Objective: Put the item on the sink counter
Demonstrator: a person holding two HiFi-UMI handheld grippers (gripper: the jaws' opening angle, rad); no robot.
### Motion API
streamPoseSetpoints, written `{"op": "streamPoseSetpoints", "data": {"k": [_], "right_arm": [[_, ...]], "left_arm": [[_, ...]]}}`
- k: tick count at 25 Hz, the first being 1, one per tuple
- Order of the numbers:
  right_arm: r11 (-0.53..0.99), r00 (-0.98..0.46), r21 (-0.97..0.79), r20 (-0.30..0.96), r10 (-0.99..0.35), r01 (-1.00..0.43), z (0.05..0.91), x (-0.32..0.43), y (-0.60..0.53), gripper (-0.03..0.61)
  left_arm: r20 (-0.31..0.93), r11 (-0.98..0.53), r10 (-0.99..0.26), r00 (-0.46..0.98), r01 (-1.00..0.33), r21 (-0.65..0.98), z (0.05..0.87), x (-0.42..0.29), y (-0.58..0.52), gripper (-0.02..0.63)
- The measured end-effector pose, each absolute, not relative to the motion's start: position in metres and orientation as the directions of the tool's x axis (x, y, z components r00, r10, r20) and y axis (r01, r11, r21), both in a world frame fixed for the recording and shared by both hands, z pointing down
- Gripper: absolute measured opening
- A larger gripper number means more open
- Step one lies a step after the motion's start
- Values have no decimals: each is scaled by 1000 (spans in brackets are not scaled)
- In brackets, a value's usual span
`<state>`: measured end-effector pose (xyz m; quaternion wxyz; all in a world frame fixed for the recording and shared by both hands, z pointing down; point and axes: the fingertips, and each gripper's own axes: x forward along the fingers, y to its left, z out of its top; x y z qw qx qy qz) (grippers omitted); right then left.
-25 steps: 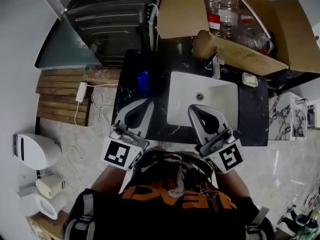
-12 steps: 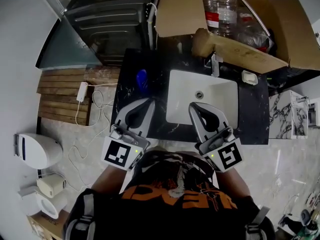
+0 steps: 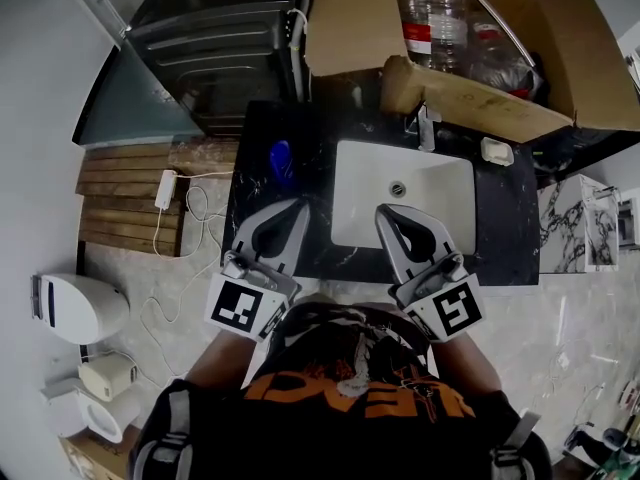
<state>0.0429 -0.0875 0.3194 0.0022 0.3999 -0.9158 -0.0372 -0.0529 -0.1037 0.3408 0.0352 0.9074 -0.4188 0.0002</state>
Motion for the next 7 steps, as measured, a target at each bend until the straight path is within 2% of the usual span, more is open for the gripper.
{"op": "streamPoseSetpoints", "data": {"k": [7], "right_arm": [[677, -680, 75, -20, -733, -732, 321, 42, -87, 14]], "left_arm": [[27, -653, -755, 656, -755, 64, 341, -50, -104, 15]]}}
